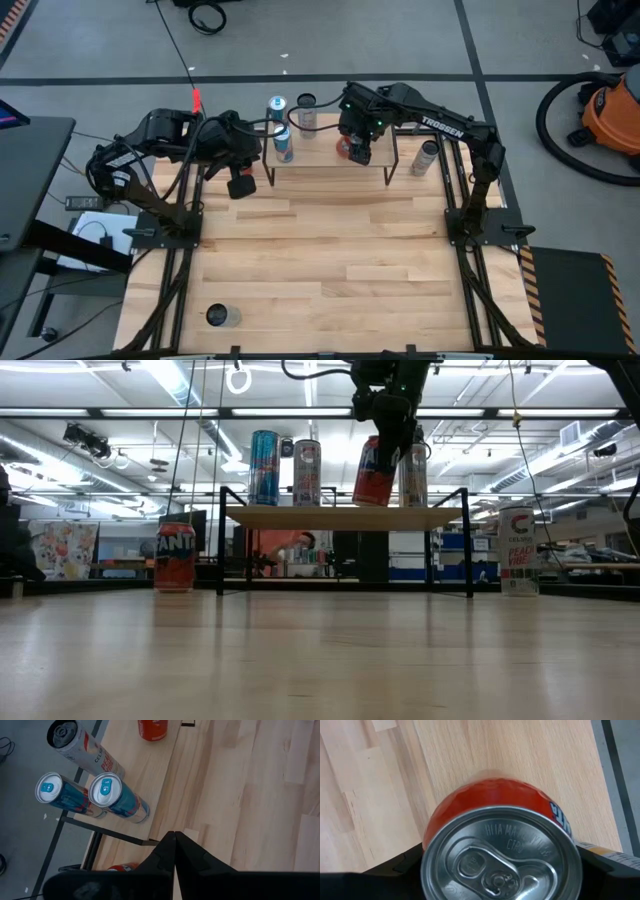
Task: Place canned beverage on shelf
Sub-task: Put the bottom orange soda can on the shelf
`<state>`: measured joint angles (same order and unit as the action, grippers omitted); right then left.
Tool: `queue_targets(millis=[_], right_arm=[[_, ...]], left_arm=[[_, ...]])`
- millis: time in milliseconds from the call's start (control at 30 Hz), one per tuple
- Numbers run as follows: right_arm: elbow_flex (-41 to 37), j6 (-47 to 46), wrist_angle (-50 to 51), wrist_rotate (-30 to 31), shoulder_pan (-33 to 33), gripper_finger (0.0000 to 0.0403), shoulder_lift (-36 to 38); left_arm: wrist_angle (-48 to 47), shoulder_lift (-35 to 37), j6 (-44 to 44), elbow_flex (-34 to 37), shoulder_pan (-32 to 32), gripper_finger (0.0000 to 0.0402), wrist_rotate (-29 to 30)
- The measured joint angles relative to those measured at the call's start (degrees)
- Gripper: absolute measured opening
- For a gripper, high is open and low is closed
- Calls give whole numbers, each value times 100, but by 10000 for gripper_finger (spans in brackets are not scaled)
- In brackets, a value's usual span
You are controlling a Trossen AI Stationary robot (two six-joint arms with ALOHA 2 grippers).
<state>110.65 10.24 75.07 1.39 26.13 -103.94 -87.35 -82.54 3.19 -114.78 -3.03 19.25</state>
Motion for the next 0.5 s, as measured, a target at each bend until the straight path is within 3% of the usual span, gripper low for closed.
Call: queue_targets(millis=[500], right_arm=[[0, 15, -82, -23, 0, 329, 0]], left_arm=[[0, 0, 1, 0, 0, 9, 0]])
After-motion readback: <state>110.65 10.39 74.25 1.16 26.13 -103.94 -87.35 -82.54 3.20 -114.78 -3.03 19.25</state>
